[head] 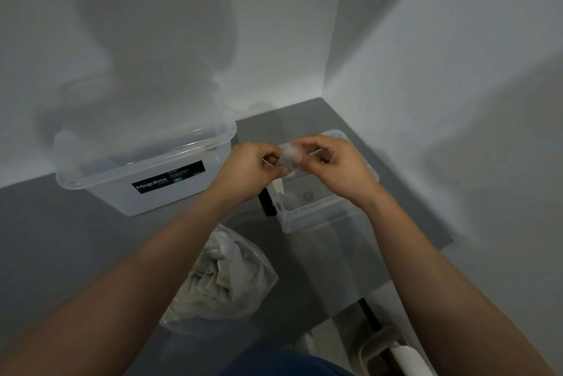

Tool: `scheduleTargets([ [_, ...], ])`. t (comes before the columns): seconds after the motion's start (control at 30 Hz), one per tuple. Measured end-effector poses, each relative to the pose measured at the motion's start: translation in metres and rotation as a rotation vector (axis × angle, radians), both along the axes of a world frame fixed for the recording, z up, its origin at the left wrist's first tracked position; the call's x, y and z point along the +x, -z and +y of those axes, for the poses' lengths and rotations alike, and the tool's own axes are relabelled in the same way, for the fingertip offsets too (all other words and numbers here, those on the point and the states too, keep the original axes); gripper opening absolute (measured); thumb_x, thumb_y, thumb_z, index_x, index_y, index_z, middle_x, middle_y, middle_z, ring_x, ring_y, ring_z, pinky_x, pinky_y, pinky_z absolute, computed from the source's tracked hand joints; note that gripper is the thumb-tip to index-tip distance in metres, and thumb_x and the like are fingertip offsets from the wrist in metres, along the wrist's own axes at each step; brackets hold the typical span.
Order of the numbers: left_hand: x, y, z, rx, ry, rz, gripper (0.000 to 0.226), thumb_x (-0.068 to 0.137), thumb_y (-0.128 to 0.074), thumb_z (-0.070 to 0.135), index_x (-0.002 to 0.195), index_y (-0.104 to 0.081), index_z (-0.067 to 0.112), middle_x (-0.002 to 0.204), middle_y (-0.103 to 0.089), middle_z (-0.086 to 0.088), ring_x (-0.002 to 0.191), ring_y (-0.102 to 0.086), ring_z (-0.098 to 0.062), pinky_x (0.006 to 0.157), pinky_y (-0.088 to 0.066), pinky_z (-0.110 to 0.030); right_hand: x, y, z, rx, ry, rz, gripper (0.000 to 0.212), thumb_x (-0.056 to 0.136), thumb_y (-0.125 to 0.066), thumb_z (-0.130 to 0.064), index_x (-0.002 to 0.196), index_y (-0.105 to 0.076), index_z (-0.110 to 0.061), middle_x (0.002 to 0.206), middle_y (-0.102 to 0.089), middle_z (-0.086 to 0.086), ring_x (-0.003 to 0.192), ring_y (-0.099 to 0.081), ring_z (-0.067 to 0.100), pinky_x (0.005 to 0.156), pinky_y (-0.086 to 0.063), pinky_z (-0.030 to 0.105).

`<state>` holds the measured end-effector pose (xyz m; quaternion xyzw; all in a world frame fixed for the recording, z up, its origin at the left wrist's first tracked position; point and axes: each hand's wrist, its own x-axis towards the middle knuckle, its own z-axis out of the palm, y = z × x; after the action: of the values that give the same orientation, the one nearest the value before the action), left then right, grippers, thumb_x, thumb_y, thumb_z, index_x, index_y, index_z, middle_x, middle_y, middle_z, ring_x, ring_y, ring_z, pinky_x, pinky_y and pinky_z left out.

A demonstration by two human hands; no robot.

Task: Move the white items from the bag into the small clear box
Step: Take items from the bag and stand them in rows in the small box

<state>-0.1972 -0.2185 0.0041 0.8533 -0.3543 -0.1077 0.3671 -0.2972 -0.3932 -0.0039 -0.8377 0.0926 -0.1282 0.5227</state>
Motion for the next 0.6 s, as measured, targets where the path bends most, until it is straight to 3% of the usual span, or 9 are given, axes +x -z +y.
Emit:
scheduleTargets([
  [0.07, 0.000, 0.003, -0.003, 0.019, -0.007, -0.027, 0.014, 0.084, -0.082, 0.033, 0.096, -0.075, 0.030, 0.080, -0.072, 0.004, 0.070, -0.065, -0.010, 0.071, -0.055, -0.032, 0.005, -0.004, -0.004, -0.085, -0.033, 0.020, 0.014, 0.095, -0.071, -0.024, 0.108, -0.076, -0.022, 0.088, -0.076, -0.003, 0.079, -0.073, 0.013, 0.082, -0.062, 0.040],
  [0.13, 0.001, 0.010, -0.001, 0.053, -0.021, -0.020, 0.047, 0.079, -0.083, 0.044, 0.122, -0.068, 0.030, 0.111, -0.071, 0.008, 0.094, -0.066, -0.005, 0.086, -0.055, -0.028, 0.011, -0.004, -0.011, -0.157, -0.006, 0.033, 0.010, 0.096, -0.070, -0.024, 0.104, -0.076, -0.022, 0.081, -0.076, -0.005, 0.078, -0.073, 0.007, 0.082, -0.062, 0.038],
  [0.23, 0.001, 0.020, 0.007, 0.299, 0.064, -0.024, 0.106, 0.068, -0.084, 0.061, 0.155, -0.034, 0.028, 0.159, -0.035, 0.003, 0.140, -0.041, -0.017, 0.110, -0.037, -0.033, 0.022, 0.002, -0.021, -0.292, 0.016, 0.069, 0.012, 0.096, -0.070, -0.025, 0.105, -0.076, -0.022, 0.087, -0.076, -0.009, 0.084, -0.072, 0.004, 0.085, -0.061, 0.034],
  [0.3, -0.006, 0.030, 0.011, 0.431, 0.112, -0.013, 0.125, 0.065, -0.083, 0.066, 0.161, -0.017, 0.024, 0.169, -0.014, 0.002, 0.152, -0.023, -0.019, 0.119, -0.026, -0.035, 0.033, 0.009, -0.026, -0.431, -0.011, 0.123, 0.015, 0.096, -0.069, -0.027, 0.107, -0.076, -0.021, 0.095, -0.076, -0.006, 0.090, -0.070, 0.008, 0.087, -0.059, 0.033],
  [0.6, -0.019, 0.062, 0.015, 0.348, 0.028, 0.050, 0.128, 0.067, -0.080, 0.069, 0.162, -0.014, 0.018, 0.171, -0.006, 0.003, 0.155, -0.013, -0.014, 0.118, -0.011, -0.024, 0.087, 0.060, -0.016, -0.679, -0.422, 0.489, 0.015, 0.091, -0.073, -0.021, 0.103, -0.080, -0.017, 0.098, -0.075, -0.003, 0.089, -0.064, 0.012, 0.081, -0.043, 0.024],
])
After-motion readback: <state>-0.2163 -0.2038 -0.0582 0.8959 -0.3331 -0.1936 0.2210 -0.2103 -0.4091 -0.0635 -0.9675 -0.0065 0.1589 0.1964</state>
